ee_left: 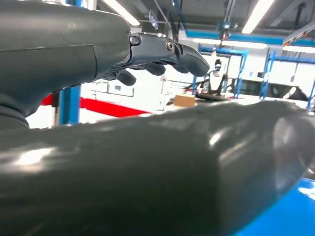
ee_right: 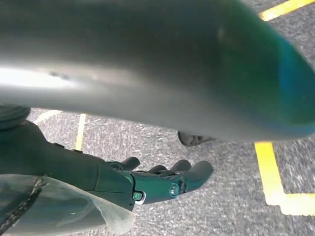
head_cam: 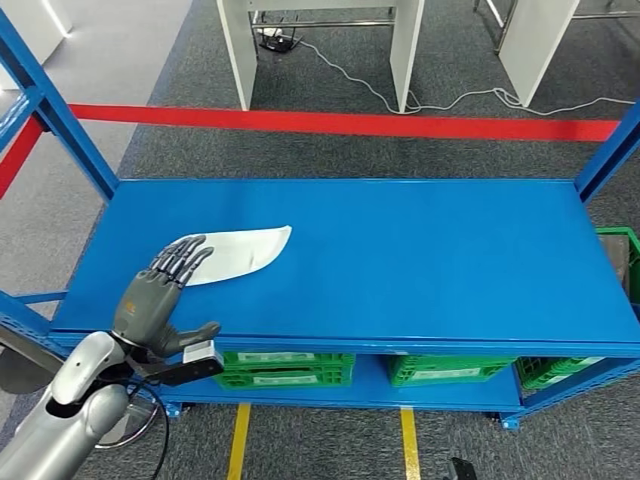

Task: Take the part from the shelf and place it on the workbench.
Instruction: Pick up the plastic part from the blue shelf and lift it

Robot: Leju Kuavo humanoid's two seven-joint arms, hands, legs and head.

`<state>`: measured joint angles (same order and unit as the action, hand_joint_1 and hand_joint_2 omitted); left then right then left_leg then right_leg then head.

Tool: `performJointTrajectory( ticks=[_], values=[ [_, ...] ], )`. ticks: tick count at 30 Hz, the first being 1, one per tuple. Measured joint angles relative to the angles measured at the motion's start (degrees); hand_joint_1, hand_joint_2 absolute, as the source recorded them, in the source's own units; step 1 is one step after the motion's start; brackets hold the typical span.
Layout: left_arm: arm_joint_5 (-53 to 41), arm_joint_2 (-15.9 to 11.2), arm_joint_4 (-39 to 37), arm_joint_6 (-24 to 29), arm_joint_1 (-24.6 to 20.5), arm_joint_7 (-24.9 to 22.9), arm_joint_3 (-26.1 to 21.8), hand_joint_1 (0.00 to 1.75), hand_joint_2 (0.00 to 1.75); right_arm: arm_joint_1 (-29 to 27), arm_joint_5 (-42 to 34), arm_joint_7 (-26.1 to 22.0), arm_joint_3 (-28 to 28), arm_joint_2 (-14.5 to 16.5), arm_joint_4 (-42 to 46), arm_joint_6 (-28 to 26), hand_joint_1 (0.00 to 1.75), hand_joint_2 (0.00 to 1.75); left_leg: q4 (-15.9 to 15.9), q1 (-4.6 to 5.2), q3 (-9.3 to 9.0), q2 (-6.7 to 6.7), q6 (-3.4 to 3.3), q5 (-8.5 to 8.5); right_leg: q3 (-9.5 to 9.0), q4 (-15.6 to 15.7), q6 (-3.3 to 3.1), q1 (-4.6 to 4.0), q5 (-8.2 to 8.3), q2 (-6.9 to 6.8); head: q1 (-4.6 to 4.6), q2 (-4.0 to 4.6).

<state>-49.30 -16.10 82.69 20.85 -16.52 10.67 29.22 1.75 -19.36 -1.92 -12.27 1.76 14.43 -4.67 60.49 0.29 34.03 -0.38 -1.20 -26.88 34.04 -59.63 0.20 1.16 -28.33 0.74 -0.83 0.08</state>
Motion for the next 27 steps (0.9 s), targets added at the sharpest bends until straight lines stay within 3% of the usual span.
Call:
performJointTrajectory(
  ticks=[4, 6, 8, 9, 10, 12, 14, 15, 18, 20, 22, 24, 25, 27],
  values=[
    [-0.05, -0.38, -1.40, -0.23, -1.68, 0.39, 0.27, 0.00, 0.00, -0.08, 0.11, -0.06, -0.02, 0.09, 0.00, 0.22, 0.00, 0.00, -2.44, -0.08, -0.80, 0.16, -0.73, 0.06, 0.49, -0.02, 1.33, -0.06, -0.21, -0.13, -0.07, -0.01],
    [-0.07, -0.38, -1.92, -0.26, -2.04, 0.49, 0.45, 0.00, 0.00, 0.02, 0.14, -0.07, -0.02, 0.08, 0.00, 0.26, 0.00, 0.00, -3.30, -0.32, -1.23, 0.33, -0.94, 0.48, 2.58, -4.30, 1.65, -0.09, -2.73, -0.22, -0.21, 0.00],
    [-0.08, -0.39, -2.53, -0.29, -2.15, 0.50, 0.66, 0.00, 0.00, -0.05, 0.15, -0.06, -0.02, 0.08, 0.00, 0.26, 0.00, 0.00, -3.36, -0.19, -1.24, 0.38, -1.09, 0.52, 6.05, -11.47, 1.83, -0.10, -5.73, -0.27, -0.27, 0.01],
    [-0.08, -0.39, -2.82, -0.30, -2.14, 0.50, 0.77, 0.00, 0.00, -0.15, 0.15, -0.05, -0.02, 0.08, 0.00, 0.26, 0.00, 0.00, -3.34, -0.09, -1.25, 0.39, -1.10, 0.50, 7.20, -13.76, 1.88, -0.10, -6.23, -0.28, -0.25, 0.01],
    [-0.08, -0.39, -3.07, -0.30, -2.14, 0.50, 0.89, 0.00, 0.00, -0.24, 0.15, -0.05, -0.02, 0.08, 0.00, 0.26, 0.00, 0.00, -3.31, 0.00, -1.27, 0.39, -1.12, 0.48, 7.41, -14.03, 1.88, -0.11, -5.67, -0.28, -0.26, 0.01],
    [-0.08, -0.39, -3.44, -0.30, -2.18, 0.51, 1.10, 0.00, 0.00, -0.26, 0.15, -0.05, -0.02, 0.07, 0.00, 0.25, 0.00, 0.00, -3.15, 0.11, -1.38, 0.35, -1.06, 0.34, 4.64, -8.25, 1.62, -0.12, -1.96, -0.30, -0.26, 0.00],
    [-0.09, -0.40, -3.69, -0.30, -2.27, 0.50, 1.23, 0.00, 0.00, -0.08, 0.15, -0.06, -0.02, 0.04, 0.00, 0.24, 0.00, 0.00, -2.73, 0.30, -1.24, 0.32, -0.72, 0.07, 1.00, -1.28, 1.18, -0.28, 0.49, -0.33, -0.21, 0.00],
    [-0.10, -0.44, -3.80, -0.30, -2.33, 0.50, 1.27, 0.00, 0.00, -0.01, 0.15, -0.07, -0.02, 0.03, 0.00, 0.23, 0.00, 0.00, -2.50, 0.38, -1.09, 0.31, -0.50, 0.00, 0.04, 0.49, 0.97, -0.38, 0.76, -0.31, -0.19, 0.00],
    [-0.14, -0.46, -4.05, -0.30, -2.45, 0.51, 1.35, 0.00, 0.00, -0.09, 0.15, -0.05, -0.02, 0.04, 0.00, 0.23, 0.00, 0.00, -2.21, 0.34, -0.83, 0.29, 0.12, -0.09, -0.35, 1.18, 0.29, -0.46, 0.71, -0.22, -0.20, 0.01],
    [-0.28, -0.57, -4.16, -0.35, -2.64, 0.50, 1.36, 0.00, 0.87, -0.14, 0.14, -0.06, 0.01, 0.04, 0.00, 0.24, 0.00, 0.00, -0.25, 0.18, -0.07, 0.27, 0.79, -1.61, -0.51, 1.42, -0.31, -0.18, 0.89, -0.27, -0.01, 0.01],
    [-0.58, -0.83, -4.63, -0.70, -3.03, 0.45, 1.40, 0.00, 1.75, -0.12, 0.14, -0.08, 0.02, 0.04, 0.00, 0.35, 0.00, 0.00, 5.84, -0.16, 2.58, 0.27, 1.57, -4.92, -0.59, 1.52, -0.66, -0.03, 0.92, -0.30, 0.20, 0.01],
    [-0.86, -1.10, -5.75, -1.24, -3.40, 0.35, 1.48, 0.00, 1.75, -0.17, 0.15, -0.09, 0.01, 0.05, 0.00, 0.50, 0.00, 0.00, 12.36, -0.54, 5.58, 0.27, 2.06, -7.25, -0.61, 1.51, -0.74, -0.02, 0.89, -0.28, 0.20, 0.01],
    [-0.95, -1.25, -6.38, -1.45, -3.57, 0.29, 1.48, 0.00, 1.75, -0.22, 0.15, -0.09, 0.01, 0.05, 0.00, 0.55, 0.00, 0.00, 13.36, -0.69, 6.10, 0.27, 2.17, -6.98, -0.63, 1.51, -0.74, -0.01, 0.88, -0.25, 0.22, 0.01],
    [-1.02, -1.65, -7.49, -1.74, -4.15, 0.19, 1.43, 0.00, 1.75, -0.25, 0.15, -0.09, 0.01, 0.05, 0.00, 0.60, 0.00, 0.00, 8.93, -0.89, 4.13, 0.28, 2.12, -3.49, -0.81, 1.50, -0.69, 0.01, 0.84, -0.17, 0.22, 0.01]
  ],
)
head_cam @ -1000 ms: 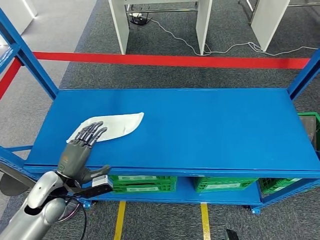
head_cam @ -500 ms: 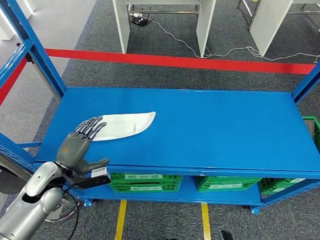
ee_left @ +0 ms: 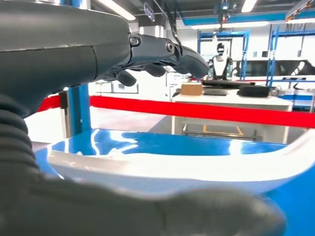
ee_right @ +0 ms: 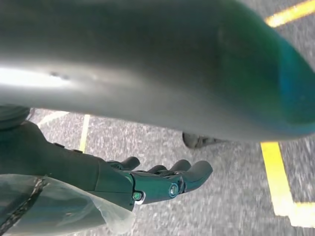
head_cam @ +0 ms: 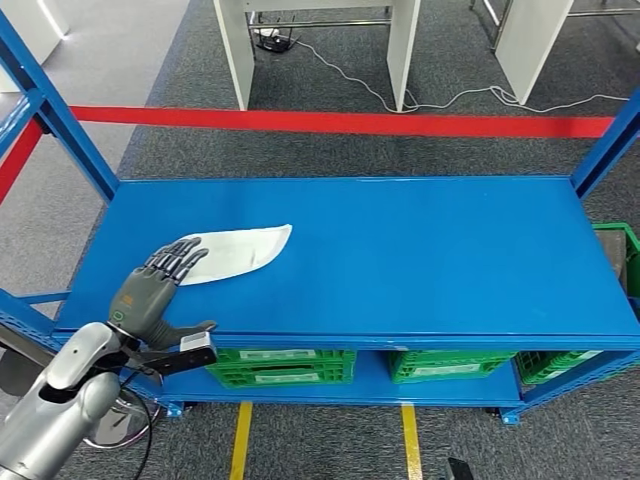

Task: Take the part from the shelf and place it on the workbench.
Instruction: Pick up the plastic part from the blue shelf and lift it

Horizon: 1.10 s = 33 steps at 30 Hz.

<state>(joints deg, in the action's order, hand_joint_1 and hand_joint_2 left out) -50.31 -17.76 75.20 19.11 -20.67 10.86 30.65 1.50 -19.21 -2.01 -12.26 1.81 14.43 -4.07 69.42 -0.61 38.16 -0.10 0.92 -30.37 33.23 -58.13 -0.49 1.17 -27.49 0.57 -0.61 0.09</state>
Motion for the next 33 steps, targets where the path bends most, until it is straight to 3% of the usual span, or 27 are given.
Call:
performJointTrajectory(
  ticks=[2, 3, 5, 9, 18, 33],
  values=[
    [-0.40, -0.43, -1.22, -0.09, -0.98, -0.18, -0.05, 0.00, 1.75, 0.05, 0.01, -0.01, 0.01, 0.01, 0.00, 0.03, 0.00, 0.00, -7.38, 0.07, -3.40, -0.02, -0.32, 3.29, -0.12, -0.02, 0.26, -0.09, -0.07, 0.05, -0.03, 0.00],
    [-0.74, -0.69, -1.98, -0.09, -1.51, -0.32, -0.06, 0.00, 1.75, 0.08, 0.01, -0.02, 0.01, 0.01, 0.00, 0.04, 0.00, 0.00, -9.73, 0.17, -4.46, -0.01, -0.54, 3.85, -0.04, -0.04, 0.50, -0.17, -0.06, 0.06, -0.04, 0.00],
    [-1.36, -1.34, -3.83, -0.45, -2.43, -0.60, -0.09, 0.00, 1.75, 0.06, 0.02, -0.09, 0.00, 0.07, 0.00, -0.22, 0.00, 0.00, -11.20, 0.34, -4.93, -0.03, -0.89, 3.73, 0.20, -0.04, 1.00, -0.34, -0.02, 0.06, -0.07, 0.00],
    [-1.40, -2.54, -10.05, -2.80, -5.74, 0.65, -0.11, 0.00, 1.75, 0.08, 0.02, -0.25, 0.00, 0.19, 0.02, -2.01, 0.00, 0.00, -11.70, 0.29, -4.84, -0.13, -0.81, 3.96, 0.17, 0.38, -0.25, -0.42, 0.27, -0.02, -0.16, 0.00],
    [-0.69, -2.55, -21.35, -4.20, -10.98, 2.43, -0.11, 0.00, 1.75, 0.16, 0.19, 0.04, 0.02, 0.51, 0.20, -3.05, 0.00, 0.00, -11.60, 0.66, -4.76, -0.08, -1.33, 4.10, -0.05, 1.06, 1.28, -0.05, 0.82, 0.05, -0.13, -0.01],
    [-0.26, -1.99, -29.47, -4.27, -15.50, 3.42, -0.09, 0.00, 1.75, 0.21, 0.67, 0.13, 0.08, 0.76, 0.47, -3.62, 0.00, 0.00, -11.63, 0.60, -4.87, -0.08, -1.33, 4.20, 0.07, 0.75, 1.49, -0.12, 0.78, 0.04, -0.10, 0.00]
  ],
)
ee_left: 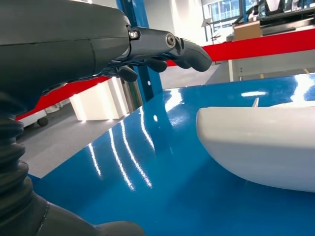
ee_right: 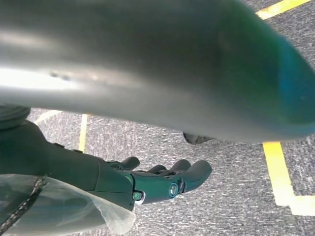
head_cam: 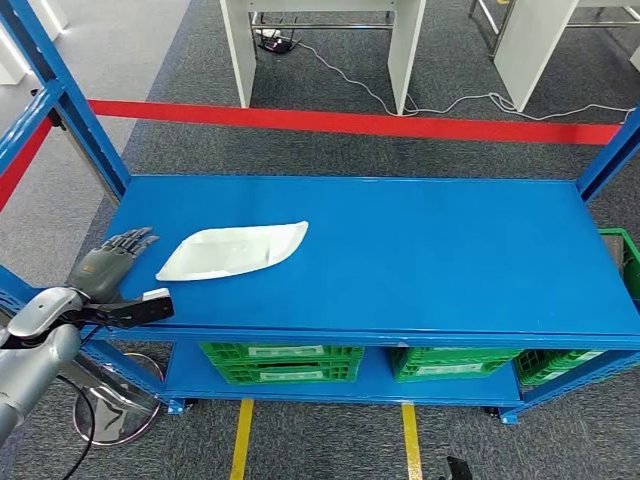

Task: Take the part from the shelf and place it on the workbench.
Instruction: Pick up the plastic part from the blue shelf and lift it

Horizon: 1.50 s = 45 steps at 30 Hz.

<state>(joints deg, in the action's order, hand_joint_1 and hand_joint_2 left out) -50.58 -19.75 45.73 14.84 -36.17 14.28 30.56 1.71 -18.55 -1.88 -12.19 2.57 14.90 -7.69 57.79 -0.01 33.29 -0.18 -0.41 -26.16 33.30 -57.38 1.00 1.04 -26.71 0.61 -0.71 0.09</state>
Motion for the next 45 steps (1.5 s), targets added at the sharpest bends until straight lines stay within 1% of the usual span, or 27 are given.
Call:
performJointTrajectory(
  ticks=[8, 20, 23, 31, 38, 45],
  values=[
    [-0.14, 0.29, -1.25, 1.39, -0.35, 0.13, 0.00, 0.00, 1.75, -0.02, 0.11, -0.26, 0.43, 0.08, 0.15, -0.27, 0.00, 0.00, 0.00, 0.01, 0.00, 0.00, 0.01, 0.02, 0.01, -0.07, -0.01, 0.00, -0.03, 0.00, -0.01, 0.00],
    [-4.36, 0.59, -1.27, 9.47, -0.46, 0.17, 0.32, 0.00, 1.75, 0.03, 1.31, -0.27, 0.49, 0.27, 0.16, 1.43, 0.00, 0.00, 0.01, 0.01, 0.03, 0.00, 0.00, 0.02, 0.08, -0.07, -0.01, 0.00, -0.04, 0.01, -0.01, 0.00],
    [-4.90, 0.86, -1.27, 10.43, -0.88, 0.46, 0.66, 0.00, 1.75, 0.11, 1.36, -0.27, 0.49, 0.27, 0.16, 1.98, 0.00, 0.00, 0.01, 0.01, 0.04, 0.00, 0.00, 0.02, 0.10, -0.07, -0.01, 0.00, -0.04, 0.01, -0.01, 0.00],
    [-4.83, 2.97, -1.27, 9.63, -3.46, 1.48, 1.87, 0.00, 1.75, 0.26, 1.31, -0.13, 0.49, 0.27, 0.16, 2.77, 0.00, 0.00, 0.01, 0.02, 0.05, 0.01, 0.00, 0.02, 0.10, -0.07, 0.00, 0.01, -0.04, 0.01, -0.01, 0.00],
    [-2.71, 4.49, -1.12, 8.07, -3.88, 1.92, 2.79, 0.00, 1.75, 0.24, 1.26, 0.34, 0.49, 0.27, 0.16, 2.89, 0.00, 0.00, 0.02, 0.02, 0.05, 0.01, 0.00, 0.02, 0.10, -0.07, 0.00, 0.01, -0.04, 0.01, -0.01, 0.00],
    [-0.32, 5.13, -0.46, 4.07, -3.92, 2.07, 2.98, 0.00, 1.75, 0.22, 1.23, 0.42, 0.49, 0.27, 0.16, 2.88, 0.00, 0.00, 0.02, 0.01, 0.06, 0.01, 0.00, 0.02, 0.11, -0.07, -0.01, 0.01, -0.04, 0.01, -0.01, 0.00]
  ],
)
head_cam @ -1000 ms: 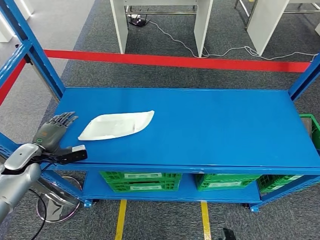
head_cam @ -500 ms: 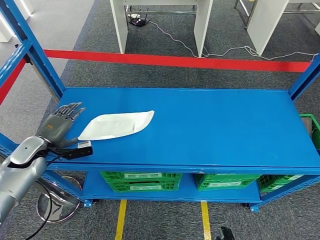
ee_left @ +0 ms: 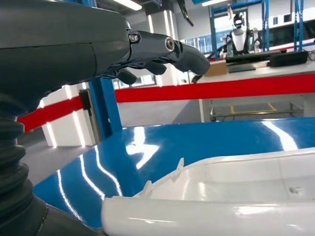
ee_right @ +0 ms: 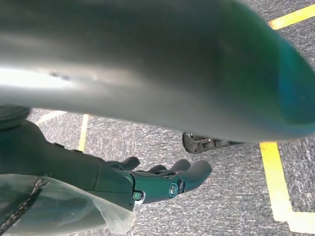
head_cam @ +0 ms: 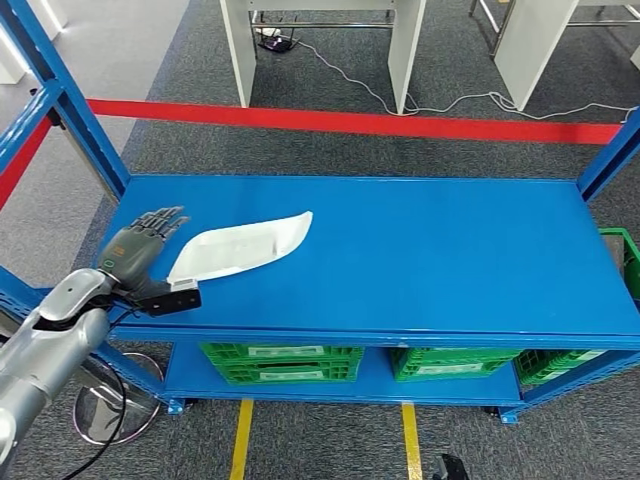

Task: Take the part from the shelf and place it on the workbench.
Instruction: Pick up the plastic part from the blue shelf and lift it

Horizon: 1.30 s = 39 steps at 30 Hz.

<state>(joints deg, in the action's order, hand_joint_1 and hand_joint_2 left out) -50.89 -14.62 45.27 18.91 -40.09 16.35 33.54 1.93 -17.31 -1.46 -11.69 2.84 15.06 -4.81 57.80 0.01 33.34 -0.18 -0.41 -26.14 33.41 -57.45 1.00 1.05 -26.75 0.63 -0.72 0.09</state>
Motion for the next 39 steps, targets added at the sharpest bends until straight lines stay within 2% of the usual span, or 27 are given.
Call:
performJointTrajectory(
  ticks=[9, 30, 39],
  values=[
    [2.36, 0.96, 0.96, -4.10, -0.47, -0.64, 0.05, 0.00, 1.75, 0.01, -0.10, 0.24, 0.00, 0.00, 0.00, -0.16, 0.00, 0.00, 0.00, 0.01, 0.00, 0.00, 0.00, 0.00, -0.01, 0.00, 0.00, 0.00, 0.00, 0.00, -0.01, 0.00],
    [3.41, 1.51, 1.36, -5.65, -1.06, -0.78, 0.45, 0.00, 1.75, -0.01, -0.11, 0.28, 0.00, 0.00, 0.00, -0.14, 0.00, 0.00, 0.00, 0.01, 0.00, 0.00, 0.00, 0.00, -0.01, -0.01, 0.00, 0.00, 0.00, 0.00, 0.00, -0.01],
    [5.87, 2.44, 4.23, -6.33, -0.46, 1.32, 0.82, 0.00, 1.75, -0.02, -0.09, 0.28, 0.00, 0.00, 0.00, 0.26, 0.00, 0.00, 0.01, 0.01, 0.02, -0.01, 0.00, 0.00, -0.01, 0.00, 0.00, 0.00, 0.00, -0.01, 0.00, 0.00]
  ],
)
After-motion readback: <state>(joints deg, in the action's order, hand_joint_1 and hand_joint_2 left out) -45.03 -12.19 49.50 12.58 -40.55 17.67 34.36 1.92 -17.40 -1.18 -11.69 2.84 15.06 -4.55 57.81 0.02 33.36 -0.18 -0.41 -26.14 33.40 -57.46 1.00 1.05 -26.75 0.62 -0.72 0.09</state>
